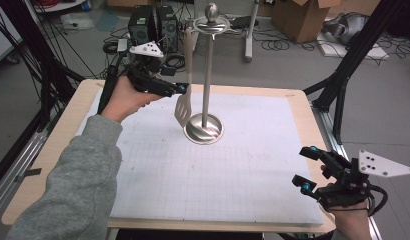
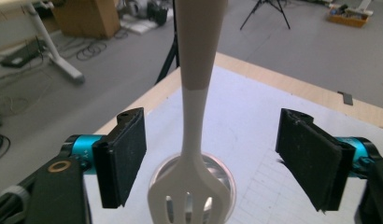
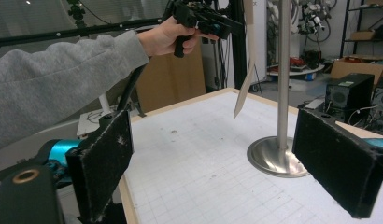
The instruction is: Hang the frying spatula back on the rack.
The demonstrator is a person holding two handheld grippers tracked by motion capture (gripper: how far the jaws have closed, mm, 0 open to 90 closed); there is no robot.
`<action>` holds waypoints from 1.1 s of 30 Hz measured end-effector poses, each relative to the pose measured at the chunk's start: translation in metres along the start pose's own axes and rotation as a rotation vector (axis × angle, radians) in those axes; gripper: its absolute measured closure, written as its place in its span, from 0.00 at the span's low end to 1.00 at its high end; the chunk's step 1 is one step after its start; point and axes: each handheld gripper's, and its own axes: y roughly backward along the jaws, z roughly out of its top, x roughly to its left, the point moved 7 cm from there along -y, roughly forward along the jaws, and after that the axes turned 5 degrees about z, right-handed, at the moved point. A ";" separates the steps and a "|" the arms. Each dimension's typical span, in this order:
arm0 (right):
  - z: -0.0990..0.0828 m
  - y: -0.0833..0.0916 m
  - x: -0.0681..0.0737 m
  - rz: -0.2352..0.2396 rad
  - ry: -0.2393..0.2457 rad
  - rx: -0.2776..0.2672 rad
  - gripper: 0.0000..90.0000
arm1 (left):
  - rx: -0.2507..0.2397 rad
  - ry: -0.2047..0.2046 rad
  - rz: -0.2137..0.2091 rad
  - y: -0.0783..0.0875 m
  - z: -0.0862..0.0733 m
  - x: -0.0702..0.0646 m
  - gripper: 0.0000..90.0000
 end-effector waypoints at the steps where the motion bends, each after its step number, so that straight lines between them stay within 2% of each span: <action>1: 0.000 0.000 0.000 0.000 0.003 0.000 0.13 | -0.015 0.003 -0.001 0.002 0.000 0.000 0.25; 6: 0.001 0.000 0.000 0.002 0.003 0.003 0.13 | -0.032 0.042 0.002 0.013 -0.001 0.001 0.24; 8: 0.001 0.000 0.001 0.003 0.002 0.000 0.13 | -0.049 0.041 0.004 0.017 -0.001 0.000 0.24; 14: 0.001 -0.001 0.000 0.006 0.003 0.005 0.13 | -0.084 0.065 -0.029 0.028 -0.004 -0.009 0.21; 19: 0.004 0.004 -0.002 -0.001 0.008 -0.015 0.13 | -0.091 0.056 -0.034 0.036 -0.010 -0.012 0.19; 22: 0.005 0.006 -0.003 -0.001 0.008 -0.024 0.13 | -0.113 0.060 -0.033 0.041 -0.012 -0.014 0.13; 26: 0.003 0.003 -0.005 0.004 0.004 -0.018 0.13 | -0.129 0.046 -0.030 0.048 -0.016 -0.016 0.07; 29: 0.002 0.000 -0.005 0.008 0.000 -0.008 0.13 | -0.137 0.046 -0.025 0.051 -0.021 -0.016 0.07; 33: 0.002 -0.002 -0.004 0.013 0.001 0.002 0.13 | -0.142 0.060 -0.020 0.056 -0.029 -0.014 0.06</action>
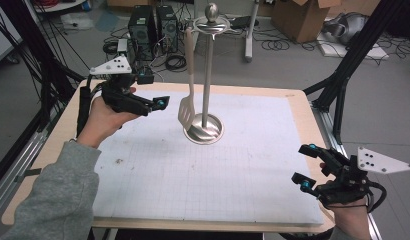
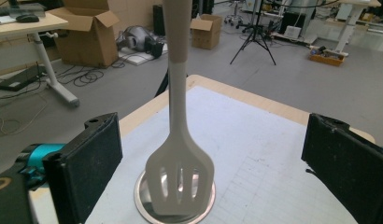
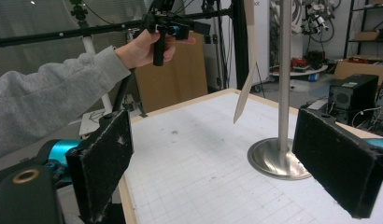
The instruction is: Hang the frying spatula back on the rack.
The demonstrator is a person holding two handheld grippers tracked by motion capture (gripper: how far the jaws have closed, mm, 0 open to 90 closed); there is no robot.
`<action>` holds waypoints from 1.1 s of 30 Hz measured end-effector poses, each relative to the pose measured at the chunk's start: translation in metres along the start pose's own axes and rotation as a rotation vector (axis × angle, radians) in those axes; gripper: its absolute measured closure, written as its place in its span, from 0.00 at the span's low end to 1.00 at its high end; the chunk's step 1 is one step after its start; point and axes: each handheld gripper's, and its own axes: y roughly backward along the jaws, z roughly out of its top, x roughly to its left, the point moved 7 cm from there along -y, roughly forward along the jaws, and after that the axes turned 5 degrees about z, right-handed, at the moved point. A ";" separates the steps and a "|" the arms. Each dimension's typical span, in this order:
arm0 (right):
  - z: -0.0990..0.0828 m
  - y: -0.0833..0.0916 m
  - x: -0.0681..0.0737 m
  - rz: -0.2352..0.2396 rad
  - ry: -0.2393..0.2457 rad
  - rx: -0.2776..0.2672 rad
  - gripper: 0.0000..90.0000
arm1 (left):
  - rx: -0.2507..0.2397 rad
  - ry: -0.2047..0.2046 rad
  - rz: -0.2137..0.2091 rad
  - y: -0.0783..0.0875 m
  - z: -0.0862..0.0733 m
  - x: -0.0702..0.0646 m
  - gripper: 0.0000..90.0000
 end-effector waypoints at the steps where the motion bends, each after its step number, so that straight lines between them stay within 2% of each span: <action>1: 0.000 0.000 0.000 -0.001 0.004 -0.002 0.13 | -0.005 -0.001 0.004 0.002 -0.001 0.001 0.06; 12: 0.000 -0.004 -0.001 -0.002 0.003 0.007 0.13 | -0.040 -0.003 0.035 0.023 -0.010 0.006 0.06; 17: 0.002 -0.006 -0.001 0.000 0.019 0.006 0.13 | -0.056 -0.012 0.030 0.033 -0.014 0.001 0.06; 22: 0.001 -0.009 -0.001 0.002 0.010 0.010 0.13 | -0.067 0.001 0.027 0.045 -0.025 -0.002 0.06; 27: 0.001 -0.013 -0.002 0.004 0.015 0.016 0.13 | -0.081 -0.004 0.052 0.059 -0.035 -0.002 0.06; 30: 0.000 -0.015 -0.002 0.008 0.005 0.030 0.13 | -0.085 -0.003 0.091 0.067 -0.043 0.001 0.06; 33: 0.000 -0.017 -0.003 0.008 0.012 0.030 0.13 | -0.087 0.006 0.107 0.072 -0.055 0.003 0.06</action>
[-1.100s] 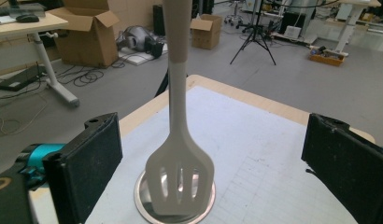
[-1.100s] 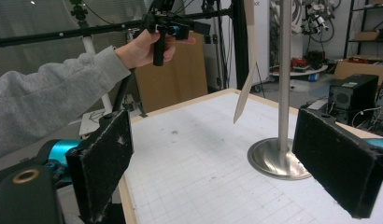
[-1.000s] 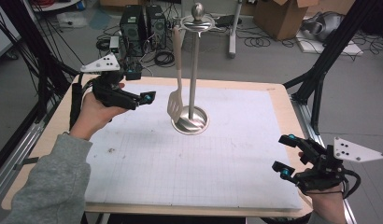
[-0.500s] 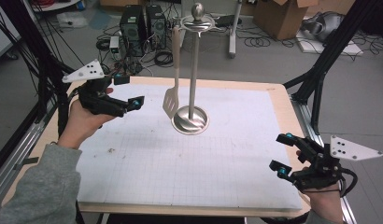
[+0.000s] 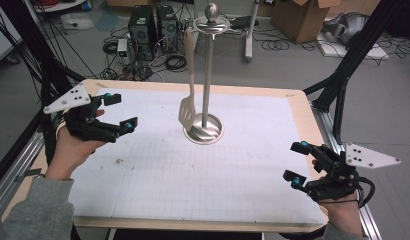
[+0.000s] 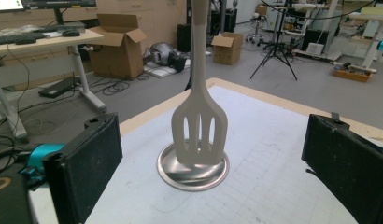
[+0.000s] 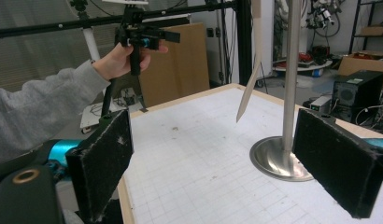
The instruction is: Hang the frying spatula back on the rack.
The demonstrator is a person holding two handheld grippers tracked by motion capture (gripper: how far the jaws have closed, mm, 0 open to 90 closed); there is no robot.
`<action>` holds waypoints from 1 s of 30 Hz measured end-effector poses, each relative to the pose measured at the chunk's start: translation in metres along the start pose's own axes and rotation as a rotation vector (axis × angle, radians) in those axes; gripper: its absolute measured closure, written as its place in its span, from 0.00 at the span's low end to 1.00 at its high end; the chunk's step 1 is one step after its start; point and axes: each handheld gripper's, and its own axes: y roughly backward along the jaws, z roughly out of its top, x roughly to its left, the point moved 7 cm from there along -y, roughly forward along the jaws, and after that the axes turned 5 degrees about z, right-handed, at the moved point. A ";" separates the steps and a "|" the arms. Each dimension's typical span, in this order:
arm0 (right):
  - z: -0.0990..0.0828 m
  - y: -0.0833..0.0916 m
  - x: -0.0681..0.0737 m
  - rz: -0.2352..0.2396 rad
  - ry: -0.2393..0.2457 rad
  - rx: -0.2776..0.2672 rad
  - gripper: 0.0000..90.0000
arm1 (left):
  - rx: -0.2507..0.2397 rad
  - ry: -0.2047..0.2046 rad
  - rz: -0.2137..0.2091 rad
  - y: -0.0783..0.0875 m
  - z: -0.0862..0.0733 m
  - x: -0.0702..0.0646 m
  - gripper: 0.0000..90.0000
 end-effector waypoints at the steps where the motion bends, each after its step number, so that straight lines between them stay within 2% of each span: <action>1: 0.000 -0.001 0.000 0.001 -0.005 0.003 0.13 | -0.003 0.005 0.002 0.003 -0.004 0.001 0.06; 6: 0.000 -0.002 -0.001 0.000 0.003 0.004 0.13 | -0.017 0.016 0.018 0.016 -0.011 0.004 0.06; 8: 0.000 -0.003 -0.002 0.001 0.003 0.003 0.13 | -0.016 0.017 0.067 0.021 -0.012 0.008 0.06; 10: 0.000 -0.003 -0.003 -0.002 0.007 0.001 0.13 | -0.018 0.026 0.079 0.026 -0.013 0.009 0.06; 12: 0.000 -0.004 -0.003 -0.003 -0.001 0.004 0.13 | -0.017 0.018 0.098 0.031 -0.015 0.009 0.06; 14: 0.000 -0.005 -0.005 -0.004 0.007 0.006 0.13 | -0.015 0.021 0.100 0.034 -0.017 0.008 0.06; 19: -0.001 -0.008 -0.005 -0.003 0.004 0.014 0.13 | 0.019 -0.001 0.126 0.038 -0.028 0.005 0.06; 23: -0.002 -0.010 -0.005 -0.002 0.000 0.025 0.13 | 0.013 0.013 0.129 0.045 -0.034 0.002 0.06; 26: -0.001 -0.011 -0.006 -0.005 0.014 0.024 0.13 | -0.014 0.058 0.116 0.051 -0.035 -0.004 0.06; 30: -0.002 -0.011 -0.006 -0.004 0.016 0.027 0.13 | -0.036 0.063 0.129 0.057 -0.035 -0.012 0.06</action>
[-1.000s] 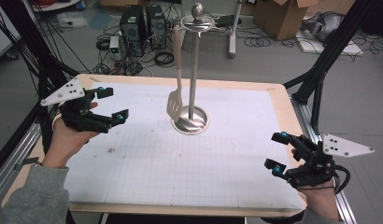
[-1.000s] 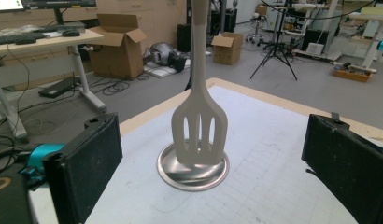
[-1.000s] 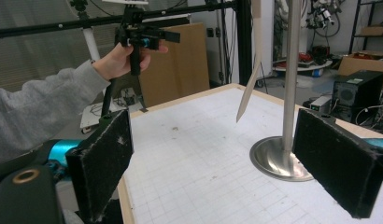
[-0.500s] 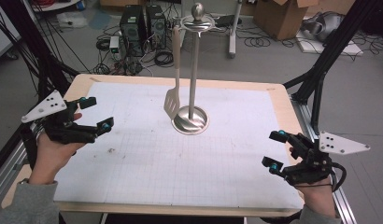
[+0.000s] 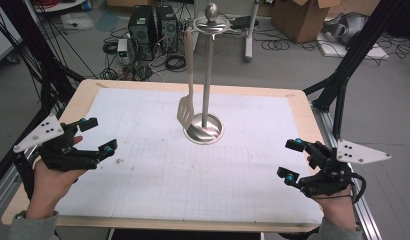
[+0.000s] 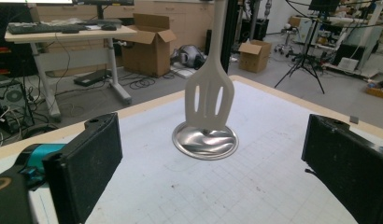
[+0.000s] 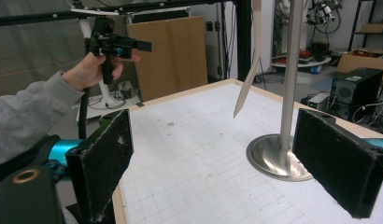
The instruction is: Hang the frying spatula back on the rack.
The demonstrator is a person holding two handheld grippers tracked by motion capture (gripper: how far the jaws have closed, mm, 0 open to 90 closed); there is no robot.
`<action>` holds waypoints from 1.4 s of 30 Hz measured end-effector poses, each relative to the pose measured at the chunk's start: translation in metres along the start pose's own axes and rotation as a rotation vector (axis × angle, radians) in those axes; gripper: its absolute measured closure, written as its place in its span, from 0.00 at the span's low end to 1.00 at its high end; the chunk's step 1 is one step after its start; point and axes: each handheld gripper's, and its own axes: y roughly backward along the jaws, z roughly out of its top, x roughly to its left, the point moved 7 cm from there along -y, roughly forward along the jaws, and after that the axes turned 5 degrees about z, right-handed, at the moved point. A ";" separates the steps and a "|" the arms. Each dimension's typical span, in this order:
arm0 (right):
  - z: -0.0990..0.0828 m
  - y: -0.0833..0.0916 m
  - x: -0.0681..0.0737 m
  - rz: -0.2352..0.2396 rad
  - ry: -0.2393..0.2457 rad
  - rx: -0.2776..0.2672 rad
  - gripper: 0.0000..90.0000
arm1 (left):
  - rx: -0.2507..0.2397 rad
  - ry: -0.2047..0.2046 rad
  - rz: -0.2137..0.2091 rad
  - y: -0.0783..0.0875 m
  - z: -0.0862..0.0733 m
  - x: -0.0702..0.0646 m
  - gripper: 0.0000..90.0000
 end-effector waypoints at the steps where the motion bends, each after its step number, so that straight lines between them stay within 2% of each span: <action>1: 0.000 0.000 0.000 0.000 0.004 -0.001 0.13 | 0.002 -0.002 0.008 0.001 0.000 0.000 0.06; 9: 0.001 0.000 0.000 0.002 0.019 -0.006 0.13 | -0.002 -0.006 0.044 0.014 -0.001 0.000 0.06; 12: 0.000 0.000 -0.001 0.001 0.014 -0.007 0.13 | -0.021 0.024 0.019 0.019 0.000 -0.001 0.06; 16: 0.000 -0.001 -0.001 0.001 0.012 -0.004 0.13 | -0.020 0.012 0.028 0.025 -0.002 -0.001 0.06; 18: -0.001 -0.003 -0.002 -0.001 0.015 -0.003 0.13 | -0.024 0.018 0.046 0.028 -0.002 0.003 0.06; 23: -0.001 -0.006 -0.001 0.002 0.020 0.003 0.13 | -0.026 0.000 0.082 0.033 -0.004 0.010 0.06; 27: -0.001 -0.005 -0.001 -0.003 0.018 -0.001 0.13 | -0.023 0.021 0.103 0.034 -0.008 0.017 0.06; 30: -0.001 -0.002 -0.002 -0.015 0.017 -0.009 0.13 | -0.021 0.027 0.097 0.033 -0.010 0.017 0.06; 32: -0.001 0.000 -0.003 -0.024 0.019 -0.013 0.13 | -0.003 0.016 0.113 0.032 -0.012 0.018 0.06; 34: 0.000 0.002 -0.004 -0.033 0.013 -0.023 0.13 | -0.006 0.021 0.116 0.034 -0.012 0.020 0.06; 42: 0.003 0.010 -0.003 -0.056 0.006 -0.052 0.13 | -0.019 0.023 0.201 0.052 -0.014 0.040 0.06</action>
